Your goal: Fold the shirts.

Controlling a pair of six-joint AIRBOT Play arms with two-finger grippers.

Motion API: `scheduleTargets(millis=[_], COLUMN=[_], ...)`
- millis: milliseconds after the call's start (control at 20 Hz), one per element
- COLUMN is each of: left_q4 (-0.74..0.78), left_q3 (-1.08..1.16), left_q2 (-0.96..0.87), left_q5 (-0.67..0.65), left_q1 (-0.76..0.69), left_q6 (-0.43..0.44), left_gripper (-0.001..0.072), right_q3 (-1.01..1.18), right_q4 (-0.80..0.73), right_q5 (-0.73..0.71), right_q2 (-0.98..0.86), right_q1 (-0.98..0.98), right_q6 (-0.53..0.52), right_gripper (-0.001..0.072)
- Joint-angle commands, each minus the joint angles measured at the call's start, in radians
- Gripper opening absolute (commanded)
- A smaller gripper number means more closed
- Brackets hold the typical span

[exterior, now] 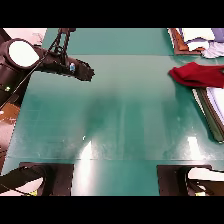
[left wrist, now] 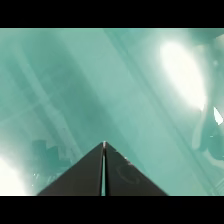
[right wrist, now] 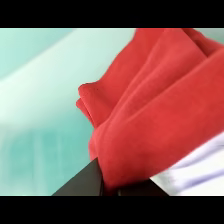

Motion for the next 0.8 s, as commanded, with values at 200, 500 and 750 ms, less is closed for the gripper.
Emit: scheduleTargets(millis=[200, 500, 750], left_q4=[0.000, 0.000, -0.002], left_q3=[0.000, 0.000, 0.000], left_q2=[-0.002, -0.002, -0.002], left_q5=[0.014, 0.013, 0.007], left_q1=[-0.009, -0.009, -0.009], left_q6=[0.000, 0.000, 0.000], left_gripper=[0.0027, 0.0028, 0.0028], right_q3=[0.307, 0.557, 0.591], right_q4=[0.039, 0.037, 0.035], right_q5=[0.054, 0.171, 0.245], right_q2=[-0.109, -0.119, -0.085], right_q1=[-0.079, -0.102, -0.123], right_q6=[-0.022, 0.000, 0.027], right_gripper=[0.0017, 0.0017, 0.0017])
